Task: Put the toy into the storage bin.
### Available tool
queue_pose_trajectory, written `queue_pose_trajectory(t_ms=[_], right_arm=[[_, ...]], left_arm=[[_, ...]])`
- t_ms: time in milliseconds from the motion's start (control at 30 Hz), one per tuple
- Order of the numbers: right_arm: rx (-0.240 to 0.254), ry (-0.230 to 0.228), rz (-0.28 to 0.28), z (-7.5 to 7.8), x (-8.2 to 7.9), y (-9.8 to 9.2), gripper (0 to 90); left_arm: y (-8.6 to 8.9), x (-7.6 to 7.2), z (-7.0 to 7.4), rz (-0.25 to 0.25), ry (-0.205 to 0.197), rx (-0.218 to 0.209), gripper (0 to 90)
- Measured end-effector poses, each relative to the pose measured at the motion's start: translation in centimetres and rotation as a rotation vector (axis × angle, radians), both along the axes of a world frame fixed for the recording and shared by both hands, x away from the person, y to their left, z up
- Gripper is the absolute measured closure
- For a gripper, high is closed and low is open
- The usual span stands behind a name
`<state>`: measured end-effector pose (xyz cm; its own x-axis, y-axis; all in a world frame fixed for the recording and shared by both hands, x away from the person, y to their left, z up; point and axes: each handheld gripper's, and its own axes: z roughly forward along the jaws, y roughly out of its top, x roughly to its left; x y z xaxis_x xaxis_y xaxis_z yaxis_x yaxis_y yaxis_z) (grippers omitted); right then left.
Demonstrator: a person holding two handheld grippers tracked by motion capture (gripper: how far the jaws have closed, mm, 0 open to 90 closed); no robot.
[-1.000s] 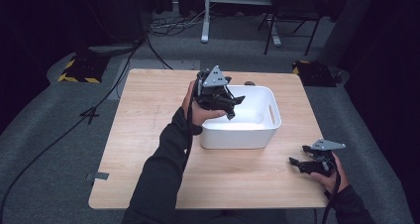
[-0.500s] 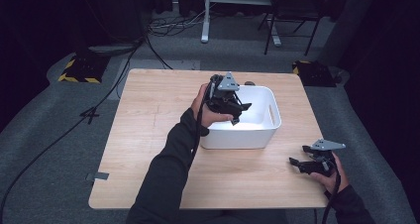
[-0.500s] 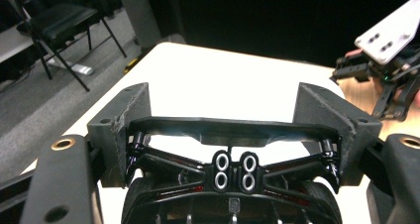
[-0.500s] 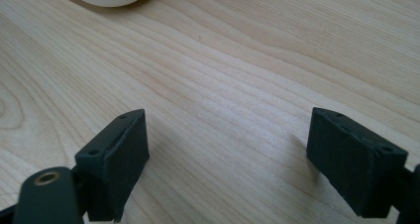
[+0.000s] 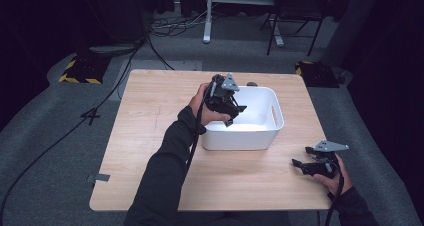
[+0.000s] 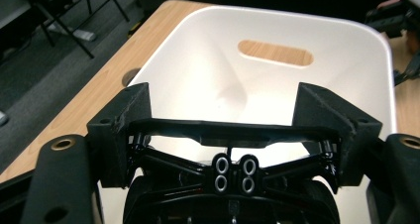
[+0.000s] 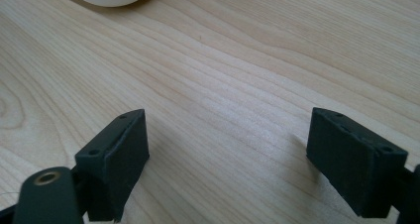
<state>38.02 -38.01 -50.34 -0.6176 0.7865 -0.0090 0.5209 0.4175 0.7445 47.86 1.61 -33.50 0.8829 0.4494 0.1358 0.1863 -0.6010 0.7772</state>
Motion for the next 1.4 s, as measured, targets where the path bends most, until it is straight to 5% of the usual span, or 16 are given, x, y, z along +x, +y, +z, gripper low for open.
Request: queue_pose_trajectory(t_ms=[1100,1400], right_arm=[[-0.001,-0.001,0.001,0.0,0.0,0.0,16.2],[-0.001,-0.001,0.001,0.0,0.0,0.0,16.2]], left_arm=[[3.2,0.7,-1.2,0.023,0.056,0.096,24.5],[3.3,1.2,-1.6,0.030,0.086,0.159,24.4]])
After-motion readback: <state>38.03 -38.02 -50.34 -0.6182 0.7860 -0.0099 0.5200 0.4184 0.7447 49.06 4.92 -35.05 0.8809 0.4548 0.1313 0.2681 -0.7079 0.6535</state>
